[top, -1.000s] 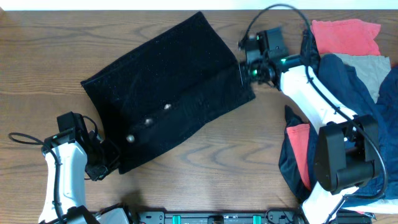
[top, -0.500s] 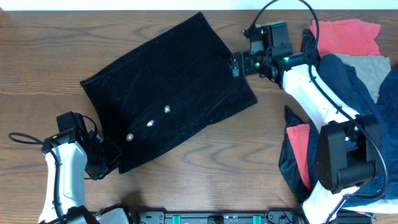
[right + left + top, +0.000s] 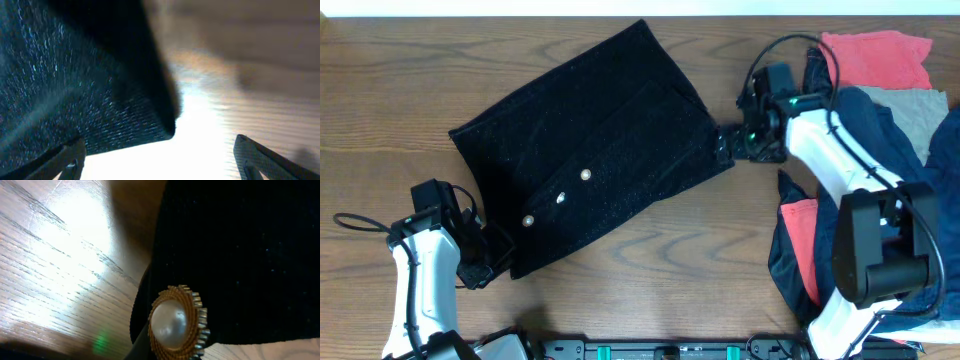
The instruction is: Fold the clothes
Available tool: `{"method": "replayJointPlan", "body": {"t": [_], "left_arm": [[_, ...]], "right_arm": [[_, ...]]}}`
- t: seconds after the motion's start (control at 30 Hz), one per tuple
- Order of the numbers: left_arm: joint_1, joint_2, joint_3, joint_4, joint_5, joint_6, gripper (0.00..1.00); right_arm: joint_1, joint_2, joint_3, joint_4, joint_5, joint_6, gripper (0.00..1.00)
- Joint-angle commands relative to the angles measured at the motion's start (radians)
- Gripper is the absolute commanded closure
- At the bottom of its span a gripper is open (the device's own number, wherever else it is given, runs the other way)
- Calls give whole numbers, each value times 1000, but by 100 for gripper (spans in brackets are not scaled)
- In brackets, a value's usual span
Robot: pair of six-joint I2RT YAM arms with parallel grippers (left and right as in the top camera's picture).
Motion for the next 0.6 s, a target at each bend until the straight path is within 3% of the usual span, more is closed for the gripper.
{"method": "replayJointPlan", "body": {"t": [0.0, 0.23, 0.3, 0.43, 0.47, 0.57], "left_arm": [[5, 2, 5, -7, -31, 6, 94], [5, 2, 5, -8, -31, 6, 94], [5, 2, 5, -8, -31, 6, 94], [5, 2, 5, -5, -31, 6, 94], [5, 2, 5, -4, -31, 6, 94], [5, 2, 5, -1, -30, 6, 94]], "right_arm": [[33, 3, -51, 36, -48, 35, 12], [76, 5, -187, 198, 63, 135, 23], [77, 5, -211, 227, 95, 168, 36], [76, 3, -219, 249, 121, 189, 90], [76, 0, -217, 247, 121, 189, 99], [74, -27, -211, 215, 121, 189, 99]]}}
